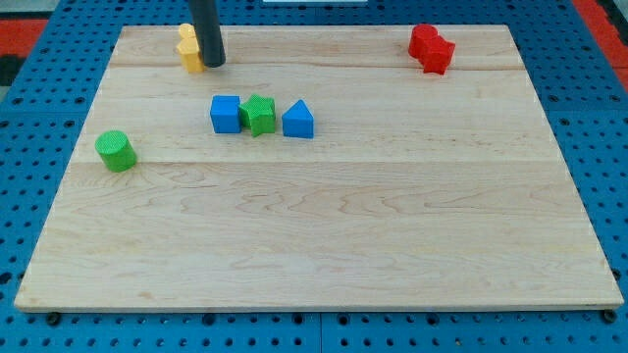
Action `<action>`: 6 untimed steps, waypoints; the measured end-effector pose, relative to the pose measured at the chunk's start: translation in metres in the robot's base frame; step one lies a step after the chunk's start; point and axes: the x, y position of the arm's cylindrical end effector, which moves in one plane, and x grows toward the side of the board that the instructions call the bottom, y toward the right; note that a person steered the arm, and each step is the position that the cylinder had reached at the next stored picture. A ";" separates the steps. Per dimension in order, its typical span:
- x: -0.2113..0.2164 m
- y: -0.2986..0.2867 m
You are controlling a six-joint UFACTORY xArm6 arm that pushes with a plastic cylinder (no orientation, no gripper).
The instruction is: Move the yellow heart left a bit
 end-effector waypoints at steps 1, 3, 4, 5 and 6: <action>-0.005 -0.023; 0.007 0.022; -0.006 0.044; -0.039 0.027; -0.052 0.013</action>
